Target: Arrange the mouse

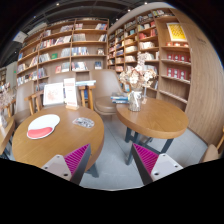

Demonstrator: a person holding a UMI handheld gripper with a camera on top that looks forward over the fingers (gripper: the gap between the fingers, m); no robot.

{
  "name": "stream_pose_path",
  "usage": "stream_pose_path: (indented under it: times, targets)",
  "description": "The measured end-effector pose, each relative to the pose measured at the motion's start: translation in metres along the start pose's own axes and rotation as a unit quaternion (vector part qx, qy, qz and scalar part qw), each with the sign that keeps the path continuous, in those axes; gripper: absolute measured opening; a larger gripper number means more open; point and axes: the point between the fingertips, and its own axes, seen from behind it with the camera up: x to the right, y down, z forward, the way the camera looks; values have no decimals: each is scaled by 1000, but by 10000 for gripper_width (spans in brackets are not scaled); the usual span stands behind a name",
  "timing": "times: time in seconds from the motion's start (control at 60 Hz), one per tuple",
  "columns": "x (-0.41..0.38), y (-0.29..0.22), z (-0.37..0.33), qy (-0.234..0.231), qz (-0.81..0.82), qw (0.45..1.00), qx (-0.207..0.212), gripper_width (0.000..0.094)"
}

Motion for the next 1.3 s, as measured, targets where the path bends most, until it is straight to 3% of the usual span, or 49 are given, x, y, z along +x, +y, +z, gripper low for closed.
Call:
stream_pose_path:
  times: [0.25, 0.85, 1.3]
  targets:
    - [-7, -33, 37, -56, -25, 998, 13, 856]
    - [-108, -36, 116, -167, -77, 983, -1, 852]
    - [-115, -23, 203, -135, -88, 985, -66, 849]
